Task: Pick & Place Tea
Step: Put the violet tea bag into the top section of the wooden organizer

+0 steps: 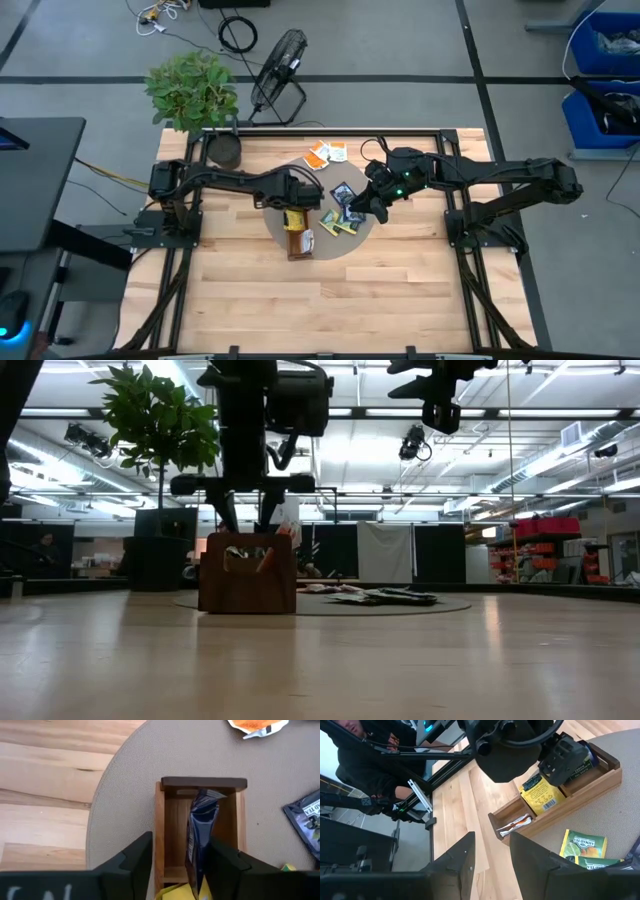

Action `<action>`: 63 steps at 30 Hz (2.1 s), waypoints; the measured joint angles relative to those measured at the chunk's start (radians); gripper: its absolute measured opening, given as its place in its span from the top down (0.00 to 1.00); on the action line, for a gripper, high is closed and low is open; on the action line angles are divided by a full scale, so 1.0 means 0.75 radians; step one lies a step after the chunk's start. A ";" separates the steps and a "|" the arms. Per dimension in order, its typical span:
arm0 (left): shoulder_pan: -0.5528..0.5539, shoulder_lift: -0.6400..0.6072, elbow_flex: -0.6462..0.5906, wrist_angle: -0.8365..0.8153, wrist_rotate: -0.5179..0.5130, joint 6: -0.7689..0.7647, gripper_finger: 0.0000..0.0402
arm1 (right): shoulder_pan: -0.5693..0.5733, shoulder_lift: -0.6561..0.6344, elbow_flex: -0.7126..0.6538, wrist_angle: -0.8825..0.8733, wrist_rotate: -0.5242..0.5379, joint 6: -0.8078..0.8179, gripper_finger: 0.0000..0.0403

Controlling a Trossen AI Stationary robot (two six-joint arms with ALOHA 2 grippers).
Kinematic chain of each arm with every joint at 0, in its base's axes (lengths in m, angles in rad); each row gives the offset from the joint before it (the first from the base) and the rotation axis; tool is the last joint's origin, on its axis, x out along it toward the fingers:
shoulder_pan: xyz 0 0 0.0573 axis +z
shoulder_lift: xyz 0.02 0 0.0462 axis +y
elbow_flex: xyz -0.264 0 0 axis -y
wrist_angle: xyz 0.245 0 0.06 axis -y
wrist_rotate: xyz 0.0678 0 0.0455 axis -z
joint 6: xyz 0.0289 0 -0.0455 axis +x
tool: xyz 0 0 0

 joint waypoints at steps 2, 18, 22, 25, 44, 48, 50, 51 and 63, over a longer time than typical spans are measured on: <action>0.006 0.000 0.000 0.000 0.000 0.000 0.58 | -0.001 0.000 0.000 0.000 0.000 0.000 0.68; 0.020 -0.001 0.000 -0.001 -0.001 0.047 0.58 | 0.000 0.000 0.000 -0.007 0.000 -0.004 0.68; 0.028 -0.019 0.000 -0.031 0.000 0.106 0.56 | 0.000 0.000 0.000 -0.017 0.000 -0.019 0.68; 0.052 -0.025 0.001 -0.054 -0.003 0.145 0.56 | 0.000 0.000 0.000 -0.016 0.000 -0.019 0.68; 0.090 -0.167 0.005 -0.030 0.004 0.515 0.56 | 0.000 0.001 -0.001 -0.057 0.007 -0.035 0.68; 0.092 -0.168 0.004 -0.015 0.056 0.466 0.56 | 0.000 0.001 -0.001 -0.056 0.024 -0.039 0.68; 0.093 -0.168 0.004 -0.019 0.062 0.404 0.56 | -0.001 0.001 -0.001 -0.056 0.024 -0.039 0.68; 0.093 -0.168 0.004 -0.017 0.062 0.378 0.56 | 0.000 0.001 -0.001 -0.056 0.024 -0.039 0.68; -0.042 -0.240 0.003 -0.014 -0.015 0.379 0.56 | 0.000 0.013 -0.029 -0.368 0.124 -0.174 0.68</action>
